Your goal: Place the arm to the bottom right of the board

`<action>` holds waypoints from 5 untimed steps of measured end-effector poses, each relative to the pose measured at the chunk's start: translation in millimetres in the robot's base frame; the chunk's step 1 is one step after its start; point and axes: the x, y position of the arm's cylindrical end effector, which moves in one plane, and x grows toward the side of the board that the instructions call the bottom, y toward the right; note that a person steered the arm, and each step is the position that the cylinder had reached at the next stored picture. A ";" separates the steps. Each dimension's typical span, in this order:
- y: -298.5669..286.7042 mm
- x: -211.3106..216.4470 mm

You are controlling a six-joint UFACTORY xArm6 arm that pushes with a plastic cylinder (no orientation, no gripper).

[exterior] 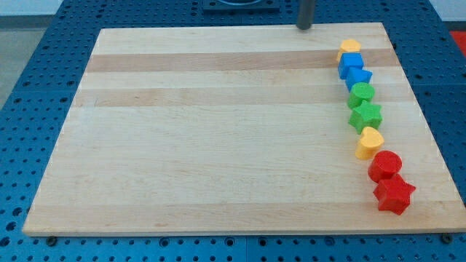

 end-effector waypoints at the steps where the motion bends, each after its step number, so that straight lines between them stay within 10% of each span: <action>1: 90.1 0.5; 3: 118.0 100.5; 5: 100.9 107.8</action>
